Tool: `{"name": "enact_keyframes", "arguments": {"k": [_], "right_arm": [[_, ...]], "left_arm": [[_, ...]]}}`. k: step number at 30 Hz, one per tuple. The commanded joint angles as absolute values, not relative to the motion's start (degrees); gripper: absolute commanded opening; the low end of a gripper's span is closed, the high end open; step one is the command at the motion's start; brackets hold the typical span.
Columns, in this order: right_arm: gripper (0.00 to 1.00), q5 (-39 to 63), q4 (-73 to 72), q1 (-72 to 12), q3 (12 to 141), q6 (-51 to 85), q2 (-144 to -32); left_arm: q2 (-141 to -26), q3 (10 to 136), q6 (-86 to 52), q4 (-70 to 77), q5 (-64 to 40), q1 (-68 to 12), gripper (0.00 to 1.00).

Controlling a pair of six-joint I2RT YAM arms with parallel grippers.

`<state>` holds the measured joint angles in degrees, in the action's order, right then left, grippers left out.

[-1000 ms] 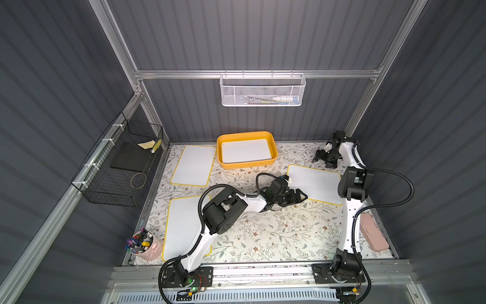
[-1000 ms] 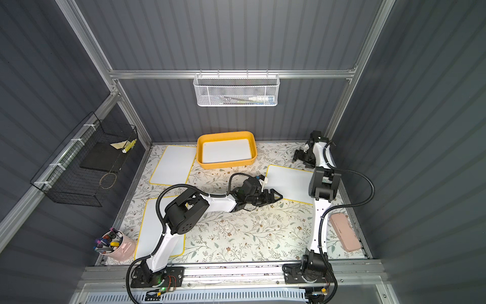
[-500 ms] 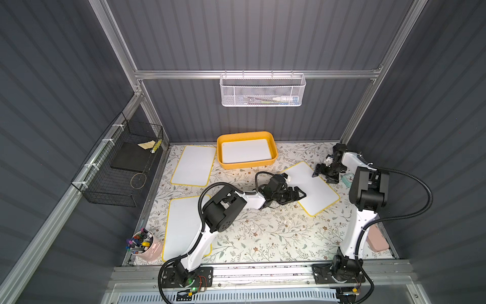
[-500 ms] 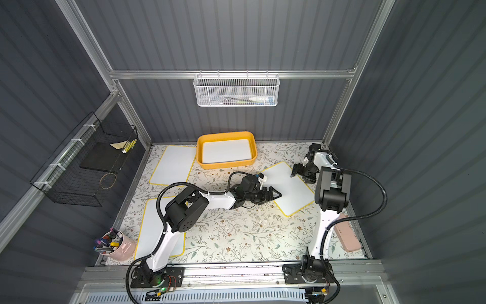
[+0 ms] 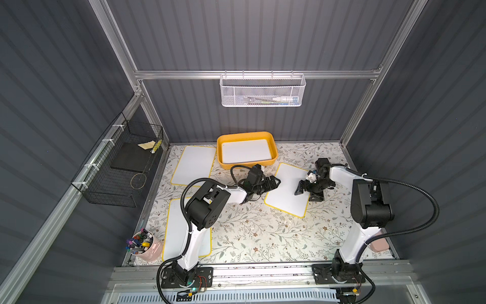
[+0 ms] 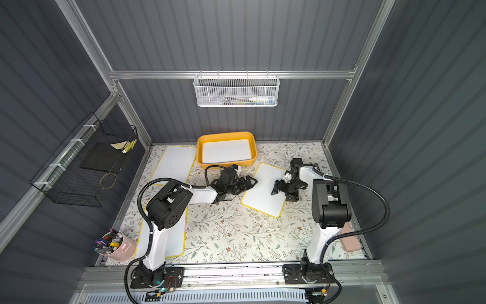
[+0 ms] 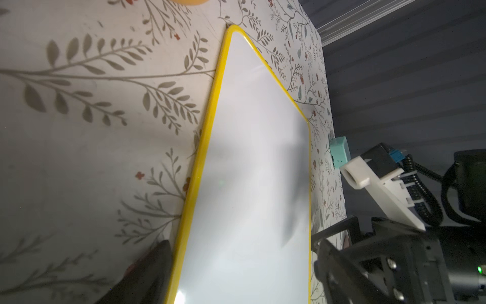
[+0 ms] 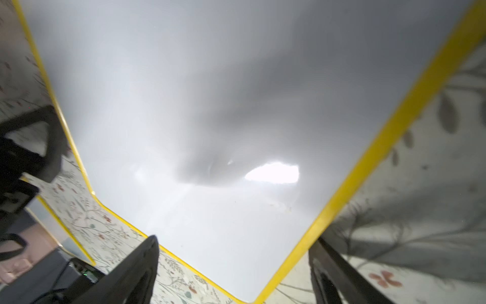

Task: Put the whiteboard into the storage box
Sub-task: Pick up the whiteboard at the center of the board.

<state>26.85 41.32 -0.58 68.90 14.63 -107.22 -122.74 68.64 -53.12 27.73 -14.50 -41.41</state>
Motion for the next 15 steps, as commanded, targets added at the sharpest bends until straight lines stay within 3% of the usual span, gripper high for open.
{"name": "enact_keyframes", "arguments": {"k": [1, 9, 15], "right_arm": [[0.89, 37.86, 32.92, 1.48, 66.91, 19.44, -104.98], [0.89, 36.26, 27.02, 2.50, 61.88, 26.43, -104.43], [0.89, 44.54, 19.90, -0.79, 59.43, 28.86, -104.93]], "left_arm": [[-128.00, 61.14, -54.37, 11.69, -17.49, -44.56, 0.88], [-126.13, 57.84, -53.91, 11.78, -17.93, -44.58, 0.88], [-127.47, 58.47, -53.80, 12.22, -19.90, -45.13, 0.88]]}}
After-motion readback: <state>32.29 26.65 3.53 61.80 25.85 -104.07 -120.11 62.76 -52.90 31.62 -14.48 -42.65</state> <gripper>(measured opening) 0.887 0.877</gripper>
